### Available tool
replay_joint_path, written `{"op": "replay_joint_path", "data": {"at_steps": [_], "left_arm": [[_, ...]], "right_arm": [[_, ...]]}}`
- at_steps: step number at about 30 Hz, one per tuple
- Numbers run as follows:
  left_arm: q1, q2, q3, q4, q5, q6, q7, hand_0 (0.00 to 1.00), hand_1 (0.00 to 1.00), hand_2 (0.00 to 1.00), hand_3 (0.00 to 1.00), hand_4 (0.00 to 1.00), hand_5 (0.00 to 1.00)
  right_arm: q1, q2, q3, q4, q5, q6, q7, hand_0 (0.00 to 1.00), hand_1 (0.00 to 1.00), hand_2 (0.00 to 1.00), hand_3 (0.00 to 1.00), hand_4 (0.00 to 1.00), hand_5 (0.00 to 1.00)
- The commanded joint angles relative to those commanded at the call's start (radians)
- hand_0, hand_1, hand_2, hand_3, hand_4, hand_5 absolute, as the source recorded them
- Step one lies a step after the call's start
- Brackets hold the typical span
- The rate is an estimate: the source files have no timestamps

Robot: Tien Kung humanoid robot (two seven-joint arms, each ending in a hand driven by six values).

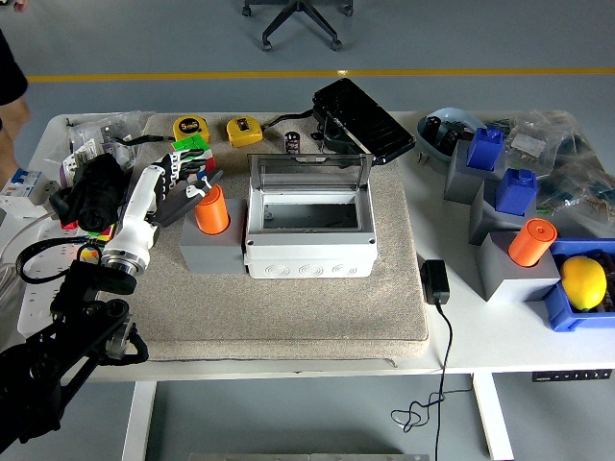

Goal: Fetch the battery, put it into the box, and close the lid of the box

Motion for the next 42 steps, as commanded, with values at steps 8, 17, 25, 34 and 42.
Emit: {"op": "replay_joint_path", "data": {"at_steps": [8,17,25,34,42], "left_arm": [[-0.001,-0.004,0.026,0.021,-0.072,-0.011,-0.014,0.646,0.598,0.568,0.566,0.998,0.299],[-0.009,-0.016,0.043,0.041,-0.166,-0.032,-0.043,0.611,0.586,0.558,0.549,0.998,0.260],[-0.016,-0.024,0.037,0.042,-0.241,-0.053,-0.070,0.594,0.572,0.551,0.547,0.998,0.208],[-0.020,-0.027,0.036,0.047,-0.257,-0.063,-0.073,0.590,0.565,0.549,0.546,0.998,0.193],[-0.017,-0.031,0.050,0.050,-0.270,-0.071,-0.073,0.590,0.552,0.542,0.540,0.998,0.171]], "right_arm": [[0.000,0.000,0.002,0.001,0.000,0.000,0.001,0.621,0.664,0.672,0.576,0.942,0.454],[0.000,0.001,-0.002,0.001,0.001,0.000,0.001,0.619,0.665,0.672,0.576,0.942,0.455],[0.001,0.000,-0.001,0.000,0.000,0.000,0.000,0.620,0.664,0.672,0.575,0.941,0.455],[0.001,0.000,-0.001,0.001,0.000,0.000,0.000,0.619,0.663,0.672,0.576,0.942,0.455],[0.002,0.000,0.000,0.000,-0.001,0.000,0.000,0.619,0.664,0.672,0.575,0.941,0.455]]}}
